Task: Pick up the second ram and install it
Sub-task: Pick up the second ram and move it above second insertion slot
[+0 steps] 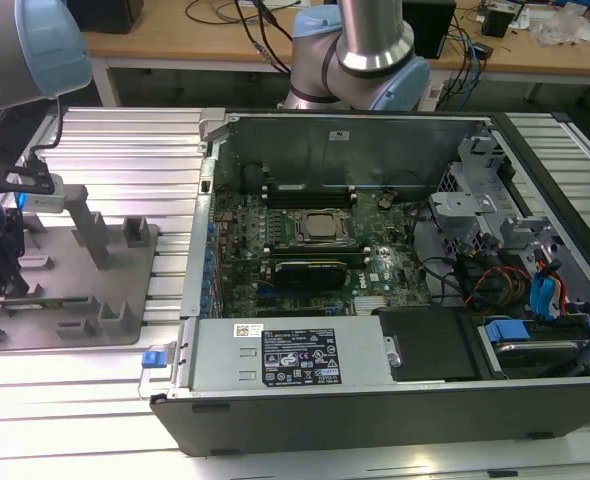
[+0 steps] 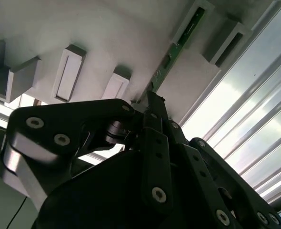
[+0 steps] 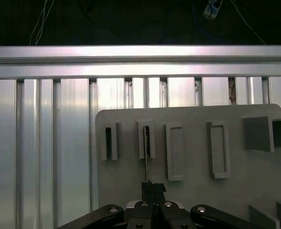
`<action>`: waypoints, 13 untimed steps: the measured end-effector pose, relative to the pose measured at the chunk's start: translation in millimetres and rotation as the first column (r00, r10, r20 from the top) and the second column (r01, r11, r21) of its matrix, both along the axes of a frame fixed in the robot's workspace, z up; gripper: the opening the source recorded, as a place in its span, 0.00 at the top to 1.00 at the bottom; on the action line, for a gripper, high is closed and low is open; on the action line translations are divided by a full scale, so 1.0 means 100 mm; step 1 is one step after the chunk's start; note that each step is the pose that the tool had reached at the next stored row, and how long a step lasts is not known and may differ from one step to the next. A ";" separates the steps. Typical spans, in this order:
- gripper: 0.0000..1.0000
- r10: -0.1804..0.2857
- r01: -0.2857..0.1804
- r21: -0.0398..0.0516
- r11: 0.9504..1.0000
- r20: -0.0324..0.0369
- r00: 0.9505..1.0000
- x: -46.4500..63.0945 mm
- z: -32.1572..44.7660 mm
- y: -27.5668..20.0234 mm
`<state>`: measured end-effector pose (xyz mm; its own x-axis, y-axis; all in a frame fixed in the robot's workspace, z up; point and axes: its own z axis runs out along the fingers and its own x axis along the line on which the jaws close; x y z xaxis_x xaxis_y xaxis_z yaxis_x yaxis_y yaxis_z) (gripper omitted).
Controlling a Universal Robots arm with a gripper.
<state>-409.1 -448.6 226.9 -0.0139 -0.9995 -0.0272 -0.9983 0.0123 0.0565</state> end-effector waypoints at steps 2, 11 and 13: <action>0.92 0.003 -0.003 0.000 1.000 0.000 1.000 -0.01 -0.015 0.000; 0.72 0.008 -0.008 0.000 1.000 0.000 1.000 -0.01 -0.034 0.000; 0.72 0.043 -0.043 0.000 0.999 0.000 0.999 -0.01 -0.055 0.000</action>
<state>-410.4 -448.6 221.4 0.0288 -0.9992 -0.0270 -0.9979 -0.0303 0.0566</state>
